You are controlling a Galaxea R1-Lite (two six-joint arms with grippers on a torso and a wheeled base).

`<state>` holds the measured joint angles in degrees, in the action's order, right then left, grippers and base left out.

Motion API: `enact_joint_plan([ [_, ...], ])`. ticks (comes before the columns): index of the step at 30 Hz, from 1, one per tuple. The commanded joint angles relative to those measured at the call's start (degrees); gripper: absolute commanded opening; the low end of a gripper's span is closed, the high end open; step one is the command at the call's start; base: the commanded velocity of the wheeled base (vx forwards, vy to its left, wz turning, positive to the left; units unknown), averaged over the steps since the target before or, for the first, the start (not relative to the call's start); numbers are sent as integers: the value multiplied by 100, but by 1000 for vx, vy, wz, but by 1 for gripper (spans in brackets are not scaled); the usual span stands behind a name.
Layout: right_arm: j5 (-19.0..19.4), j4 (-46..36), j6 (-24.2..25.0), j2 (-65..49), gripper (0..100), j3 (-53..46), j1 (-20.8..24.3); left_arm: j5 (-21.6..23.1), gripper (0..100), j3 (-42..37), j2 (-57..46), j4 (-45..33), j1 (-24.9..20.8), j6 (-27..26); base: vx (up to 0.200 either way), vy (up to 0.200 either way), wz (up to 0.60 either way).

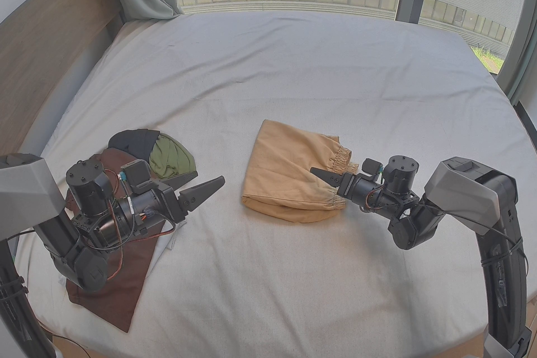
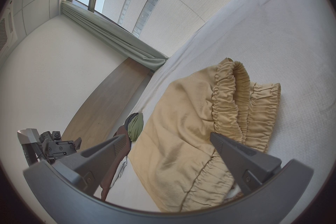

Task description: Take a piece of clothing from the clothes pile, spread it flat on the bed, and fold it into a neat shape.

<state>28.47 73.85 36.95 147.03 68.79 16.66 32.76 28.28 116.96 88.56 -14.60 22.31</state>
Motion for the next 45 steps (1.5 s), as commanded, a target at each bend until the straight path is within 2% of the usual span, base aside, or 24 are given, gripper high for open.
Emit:
enact_joint_plan([
  [1,-8,-20,5,150,100,29,-14,3,100,-7,20,3,1,2,0,0,0],
  [8,-139,-11,14,-351,100,-94,56,3,100,-33,-6,3,-7,2,0,0,0],
  [13,-175,-20,14,-1388,100,-533,127,11,100,-33,-59,3,-25,-7,0,0,0],
  [17,-192,-2,-100,-2284,100,-1193,109,82,100,-77,-516,3,-78,-7,0,0,0],
  [22,-201,77,-953,-3225,100,-2309,-120,170,100,-534,-1325,-6,-438,107,0,0,0],
  [23,-201,77,-953,-3225,100,-2309,-120,170,100,-534,-1325,-6,-438,107,0,0,0],
  [24,-236,121,-1392,-3638,100,-2845,-269,152,100,-710,-1606,-23,-640,116,0,0,0],
  [26,-342,182,-1726,-4016,100,-3276,-348,135,100,-780,-1720,-41,-763,81,0,0,0],
  [30,-509,156,-2368,-4956,100,-4198,-454,91,100,-947,-1834,-50,-834,-341,0,0,0],
  [34,-526,138,-2834,-5694,100,-4928,-708,3,100,-1211,-2054,-32,-869,-1000,0,0,0],
  [36,-526,121,-3036,-6081,100,-5227,-902,-59,100,-1378,-2318,-41,-921,-1159,0,0,0],
  [40,-517,121,-3379,-6898,100,-5728,-1350,-340,100,-1694,-3030,-103,-1299,-1167,0,0,0],
  [41,-517,121,-3379,-6898,100,-5728,-1350,-340,100,-1694,-3030,-103,-1299,-1167,0,0,0],
  [42,-509,112,-3484,-7399,100,-5956,-1473,-525,100,-1879,-3390,-164,-1581,-1176,0,0,0],
  [45,-491,112,-3546,-8050,100,-6220,-1491,-727,100,-2125,-3847,-340,-1932,-1247,0,0,0],
])
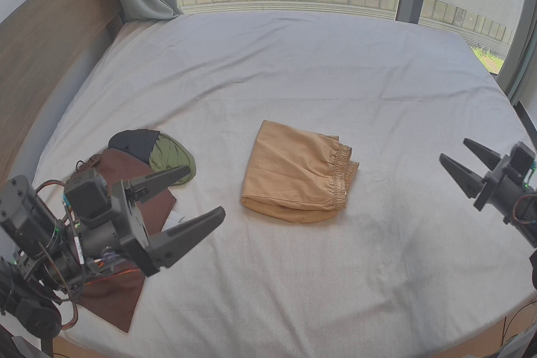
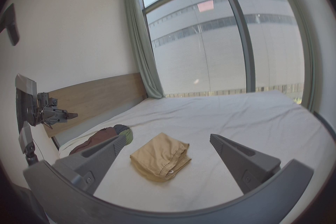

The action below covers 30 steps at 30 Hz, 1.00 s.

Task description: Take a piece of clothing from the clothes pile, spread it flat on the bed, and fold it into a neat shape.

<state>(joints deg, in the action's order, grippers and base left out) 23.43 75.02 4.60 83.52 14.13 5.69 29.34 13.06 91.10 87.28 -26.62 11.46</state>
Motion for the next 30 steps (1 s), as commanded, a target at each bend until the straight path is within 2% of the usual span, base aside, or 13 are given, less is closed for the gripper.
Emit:
enact_joint_plan([
  [1,21,-14,-354,-1953,100,-833,-394,-456,100,-682,-1411,-317,-827,-205,0,0,0],
  [5,39,-93,-372,-2832,100,-1105,-394,-588,100,-805,-2017,-757,-915,-302,0,0,0],
  [8,48,-471,-363,-3447,100,-1263,-332,-605,100,-813,-2378,-933,-853,-302,0,0,0],
  [12,162,-1359,-319,-4388,100,-1395,-297,-667,100,-866,-2668,-994,-563,-293,0,0,0],
  [17,276,-3661,-249,-6524,100,-1404,-297,-640,100,-1086,-3257,-1012,439,-293,0,0,0],
  [19,276,-3916,-249,-6761,100,-1404,-297,-632,100,-1165,-3336,-1012,527,-293,0,0,0],
  [21,276,-5076,-240,-7939,100,-1413,-270,-640,100,-1306,-4004,-1390,773,-241,0,0,0],
  [25,197,-5278,-99,-7886,100,-1413,-244,-675,100,-1306,-4891,-2295,808,-241,0,0,0],
  [26,4,-5481,-90,-7886,100,-1413,-253,-684,100,-1306,-5278,-2866,931,-241,0,0,0],
  [28,-436,-5911,-170,-7895,100,-1413,-253,-675,100,-1306,-5735,-3446,1151,-249,0,0,0],
  [29,-1033,-6298,-284,-7895,100,-1413,-253,-640,100,-1306,-6306,-4167,1388,-267,0,0,0],
  [30,-1350,-6500,-284,-7895,100,-1413,-253,-632,100,-1306,-6640,-4598,1458,-276,0,0,0],
])
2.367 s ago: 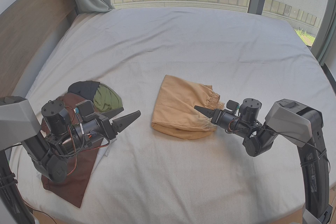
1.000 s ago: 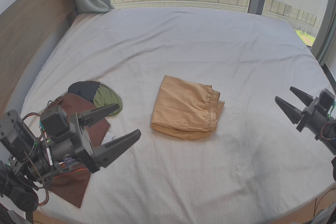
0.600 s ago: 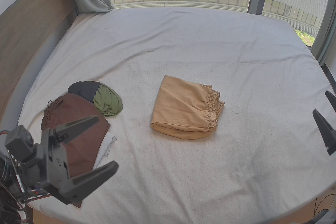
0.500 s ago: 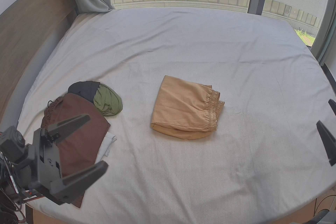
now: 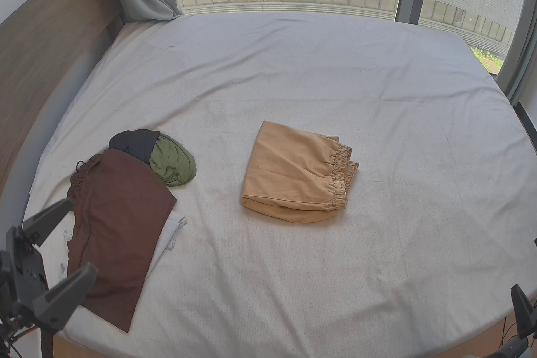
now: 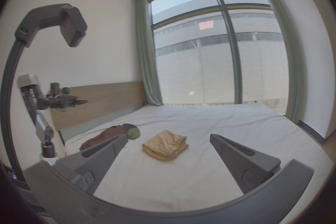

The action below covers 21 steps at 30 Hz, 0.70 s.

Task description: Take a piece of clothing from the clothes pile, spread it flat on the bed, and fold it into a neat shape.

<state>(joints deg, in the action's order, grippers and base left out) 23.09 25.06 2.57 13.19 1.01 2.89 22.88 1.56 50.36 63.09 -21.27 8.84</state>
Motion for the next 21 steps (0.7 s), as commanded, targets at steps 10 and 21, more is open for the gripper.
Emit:
enact_joint_plan([
  [10,-2142,-2085,-310,-844,100,-101,19,-1084,100,-156,-4517,-5500,1134,-207,0,0,0],
  [21,-2450,-2498,-310,-1249,100,-92,-271,-1884,100,-156,-4755,-5957,2066,-673,0,0,0],
])
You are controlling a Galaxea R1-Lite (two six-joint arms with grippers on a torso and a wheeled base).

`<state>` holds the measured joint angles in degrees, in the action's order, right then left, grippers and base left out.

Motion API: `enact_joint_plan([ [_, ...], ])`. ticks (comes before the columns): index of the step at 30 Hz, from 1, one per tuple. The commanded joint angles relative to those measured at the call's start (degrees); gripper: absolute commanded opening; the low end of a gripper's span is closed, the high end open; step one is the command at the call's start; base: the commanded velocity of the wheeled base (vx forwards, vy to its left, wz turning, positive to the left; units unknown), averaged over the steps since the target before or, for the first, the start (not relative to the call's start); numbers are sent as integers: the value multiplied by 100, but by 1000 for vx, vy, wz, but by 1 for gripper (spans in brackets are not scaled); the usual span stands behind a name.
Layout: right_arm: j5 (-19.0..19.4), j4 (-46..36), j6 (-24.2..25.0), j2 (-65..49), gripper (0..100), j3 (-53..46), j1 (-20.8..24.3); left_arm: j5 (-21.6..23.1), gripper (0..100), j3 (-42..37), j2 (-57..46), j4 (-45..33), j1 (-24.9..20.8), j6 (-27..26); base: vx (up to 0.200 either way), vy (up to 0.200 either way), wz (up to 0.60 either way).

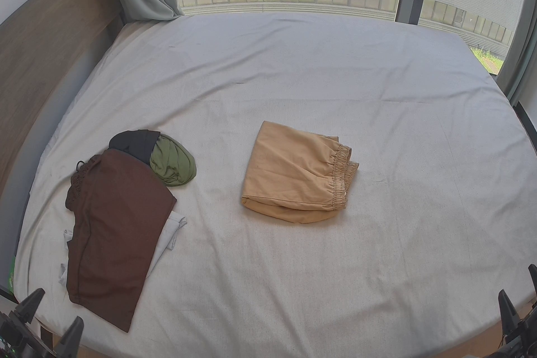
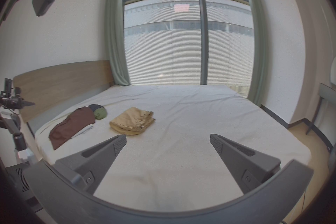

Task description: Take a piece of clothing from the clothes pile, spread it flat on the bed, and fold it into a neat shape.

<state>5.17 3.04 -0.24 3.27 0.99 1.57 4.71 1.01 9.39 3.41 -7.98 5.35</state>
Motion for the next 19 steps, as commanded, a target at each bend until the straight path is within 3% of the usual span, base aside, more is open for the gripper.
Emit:
enact_joint_plan([
  [1,-552,-304,-46,-256,100,-90,-131,-22,100,-101,-851,-7,834,-456,0,0,0],
  [3,-394,-321,-64,-256,100,-90,-122,4,100,-101,-921,-7,781,-755,0,0,0],
  [6,-429,-321,-64,-256,100,-90,-140,-22,100,-101,-912,-7,772,-395,0,0,0],
  [11,-552,-321,60,-265,100,-90,-131,-813,100,-101,-921,-412,790,-553,0,0,0],
  [19,-534,-330,24,-256,100,-90,-131,-629,100,-101,-930,-324,781,-535,0,0,0],
])
